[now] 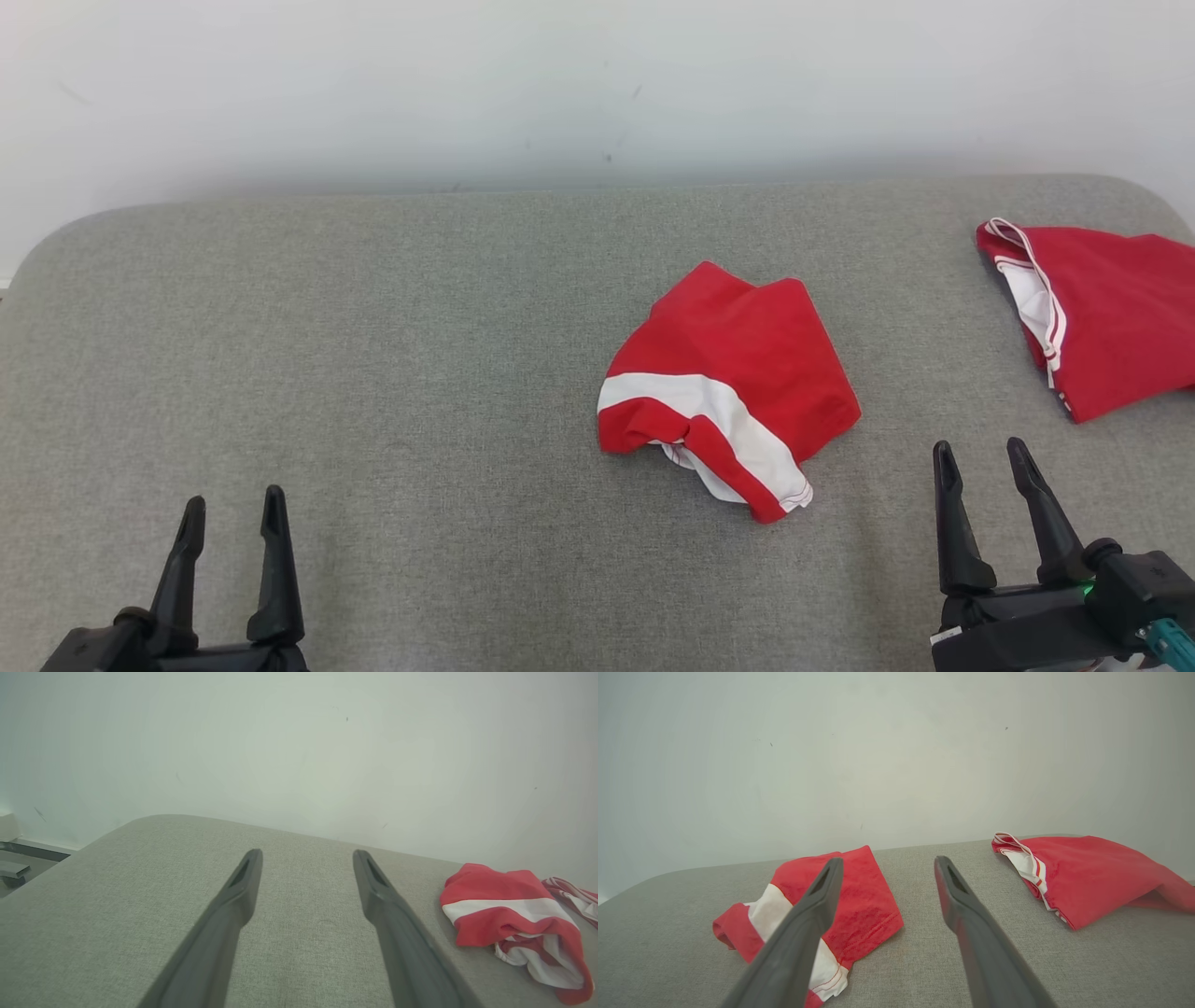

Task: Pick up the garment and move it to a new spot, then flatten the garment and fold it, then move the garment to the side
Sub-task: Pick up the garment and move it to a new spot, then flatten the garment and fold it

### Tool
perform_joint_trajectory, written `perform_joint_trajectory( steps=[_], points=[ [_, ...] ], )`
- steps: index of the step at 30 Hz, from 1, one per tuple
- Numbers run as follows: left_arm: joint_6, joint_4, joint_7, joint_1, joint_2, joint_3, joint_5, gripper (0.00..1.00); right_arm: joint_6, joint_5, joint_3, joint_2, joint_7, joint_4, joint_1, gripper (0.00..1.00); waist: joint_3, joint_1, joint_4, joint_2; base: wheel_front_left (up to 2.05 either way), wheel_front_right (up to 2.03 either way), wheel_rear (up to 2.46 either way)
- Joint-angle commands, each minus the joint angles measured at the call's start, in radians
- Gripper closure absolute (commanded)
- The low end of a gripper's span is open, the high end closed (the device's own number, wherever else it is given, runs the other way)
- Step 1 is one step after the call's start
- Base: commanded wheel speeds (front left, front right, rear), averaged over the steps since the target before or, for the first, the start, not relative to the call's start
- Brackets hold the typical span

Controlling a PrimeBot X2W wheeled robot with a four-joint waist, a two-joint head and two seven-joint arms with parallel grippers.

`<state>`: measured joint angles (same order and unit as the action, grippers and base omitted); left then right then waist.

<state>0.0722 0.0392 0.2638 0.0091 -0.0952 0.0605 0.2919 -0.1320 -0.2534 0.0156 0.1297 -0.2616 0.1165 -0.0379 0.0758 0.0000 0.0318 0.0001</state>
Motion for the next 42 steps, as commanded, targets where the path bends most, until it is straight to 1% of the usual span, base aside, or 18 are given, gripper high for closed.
perform_joint_trajectory(
  steps=[1,7,13,18,22,24,27,32,37,42],
  points=[
    [0.008,0.003,0.0,0.012,0.008,0.012,-0.013,0.0,0.003,-0.003,0.001,0.0,-0.004,0.001,0.008,0.0,0.001,0.0,-0.002,-0.0001,0.0,0.0,0.0],
    [0.028,0.009,0.0,-0.009,0.027,0.039,-0.038,0.0,0.003,-0.003,0.002,0.002,-0.004,0.0,0.0,0.0,0.008,0.0,-0.011,-0.0001,0.0,0.0,0.0],
    [0.042,0.046,0.0,-0.072,0.032,0.024,-0.064,0.0,0.003,-0.009,0.009,0.0,-0.004,0.002,-0.019,0.0,0.03,0.0,-0.035,-0.0001,0.0,0.0,0.0],
    [0.052,0.12,0.0,-0.194,0.004,-0.036,-0.08,0.0,0.003,-0.014,0.011,-0.001,-0.004,0.007,-0.038,0.0,0.058,0.0,-0.072,-0.0001,0.0,0.0,0.0],
    [0.058,0.196,-0.024,-0.315,-0.021,-0.092,-0.063,0.0,0.003,-0.021,0.008,-0.003,-0.004,0.009,-0.052,0.0,0.087,0.0,-0.112,-0.0001,0.0,0.0,0.0],
    [0.059,0.208,-0.031,-0.343,-0.029,-0.103,-0.06,0.0,0.003,-0.023,0.011,-0.005,-0.004,0.009,-0.058,0.0,0.096,0.0,-0.124,-0.0001,0.0,0.0,0.0],
    [0.057,0.26,-0.071,-0.422,-0.04,-0.143,-0.043,0.0,0.003,-0.025,0.007,-0.011,-0.004,0.008,-0.068,0.0,0.12,0.0,-0.156,-0.0001,0.0,0.0,0.0],
    [0.057,0.347,-0.171,-0.525,-0.053,-0.224,-0.003,0.0,0.003,-0.03,0.002,-0.016,-0.004,0.009,-0.087,0.0,0.156,0.0,-0.203,-0.0001,0.0,0.0,0.0],
    [0.057,0.435,-0.24,-0.596,-0.063,-0.285,0.031,0.0,0.003,-0.034,0.005,-0.019,-0.004,0.013,-0.103,0.0,0.179,0.0,-0.239,-0.0001,0.0,0.0,0.0],
    [0.057,0.516,-0.302,-0.633,-0.064,-0.36,0.069,0.0,0.003,-0.036,0.0,-0.02,-0.004,0.016,-0.108,0.0,0.188,0.0,-0.256,-0.0001,0.0,0.0,0.0]
  ],
)
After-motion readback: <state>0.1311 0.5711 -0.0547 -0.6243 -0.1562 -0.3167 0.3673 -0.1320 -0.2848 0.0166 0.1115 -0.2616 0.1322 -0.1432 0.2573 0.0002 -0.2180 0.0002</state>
